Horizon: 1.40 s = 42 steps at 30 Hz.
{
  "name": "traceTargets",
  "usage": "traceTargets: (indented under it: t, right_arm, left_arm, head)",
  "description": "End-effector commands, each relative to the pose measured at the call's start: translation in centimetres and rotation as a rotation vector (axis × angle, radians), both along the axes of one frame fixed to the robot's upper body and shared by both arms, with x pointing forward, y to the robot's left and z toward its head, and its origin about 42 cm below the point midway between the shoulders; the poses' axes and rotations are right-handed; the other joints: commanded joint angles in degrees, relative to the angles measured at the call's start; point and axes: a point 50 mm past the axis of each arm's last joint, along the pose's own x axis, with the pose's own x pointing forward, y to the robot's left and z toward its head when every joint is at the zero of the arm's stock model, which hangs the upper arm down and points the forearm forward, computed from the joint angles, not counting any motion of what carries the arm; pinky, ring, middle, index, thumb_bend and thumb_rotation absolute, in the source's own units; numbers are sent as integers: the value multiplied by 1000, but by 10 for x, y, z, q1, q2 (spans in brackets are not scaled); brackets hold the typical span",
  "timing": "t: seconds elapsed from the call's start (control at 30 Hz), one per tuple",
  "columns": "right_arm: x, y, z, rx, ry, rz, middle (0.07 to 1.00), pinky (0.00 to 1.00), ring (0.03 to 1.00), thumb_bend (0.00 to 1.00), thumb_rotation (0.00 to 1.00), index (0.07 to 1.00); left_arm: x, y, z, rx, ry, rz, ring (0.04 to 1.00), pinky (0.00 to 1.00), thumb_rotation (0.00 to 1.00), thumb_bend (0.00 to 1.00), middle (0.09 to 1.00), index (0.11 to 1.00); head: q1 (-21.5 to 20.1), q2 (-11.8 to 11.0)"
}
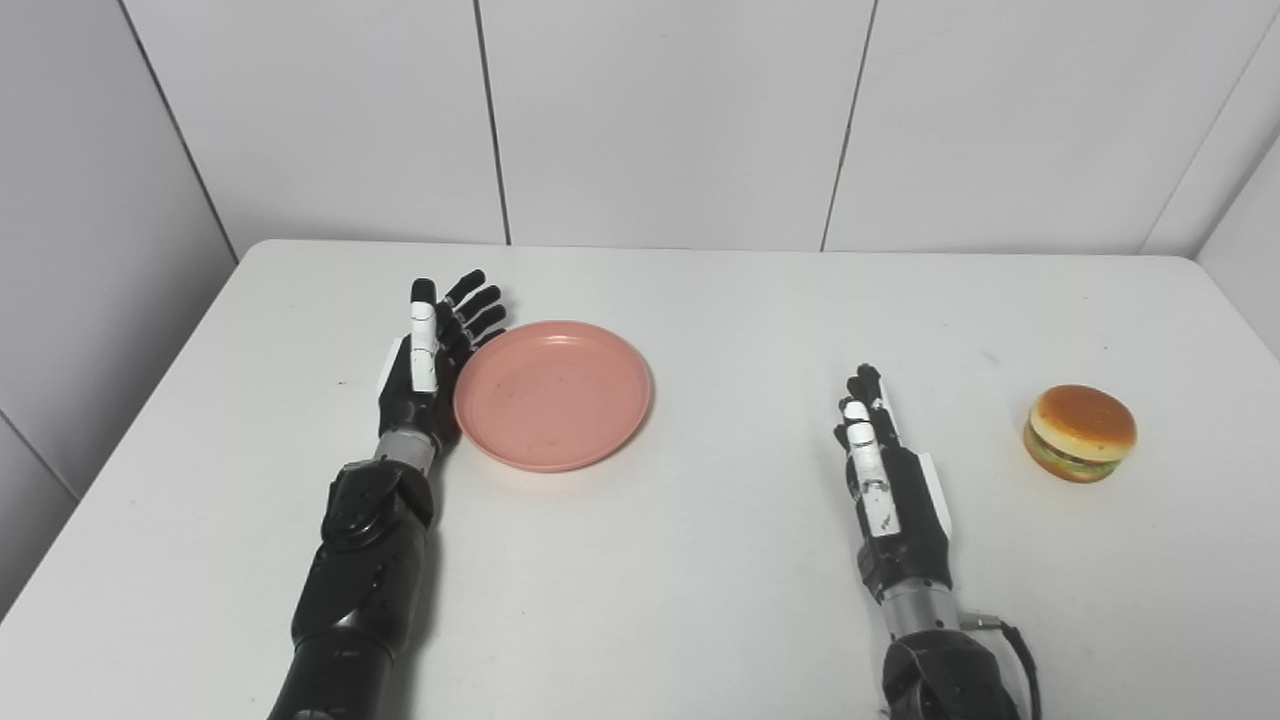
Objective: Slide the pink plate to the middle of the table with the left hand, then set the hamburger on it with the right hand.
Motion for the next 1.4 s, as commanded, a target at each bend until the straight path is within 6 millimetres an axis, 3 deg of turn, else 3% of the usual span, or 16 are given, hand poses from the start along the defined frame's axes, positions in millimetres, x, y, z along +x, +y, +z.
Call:
traceTargets:
  t: [0.0,0.6,1.37]
  right_arm:
    - [10,10,16,14,-65,13,1000,1000,1000,592,893,1000]
    - [10,12,17,16,-72,12,1000,1000,1000,551,934,1000]
    - [11,10,18,12,-67,17,1000,1000,1000,589,917,1000]
  left_arm:
    - [4,-8,5,-9,6,-13,843,819,1000,918,837,817]
    - [1,-43,2,9,5,-70,832,807,1000,907,826,815]
    - [-10,-90,4,8,10,-168,855,847,1000,903,842,827]
  head:
    - [0,-1]
    - [0,3]
    - [4,3]
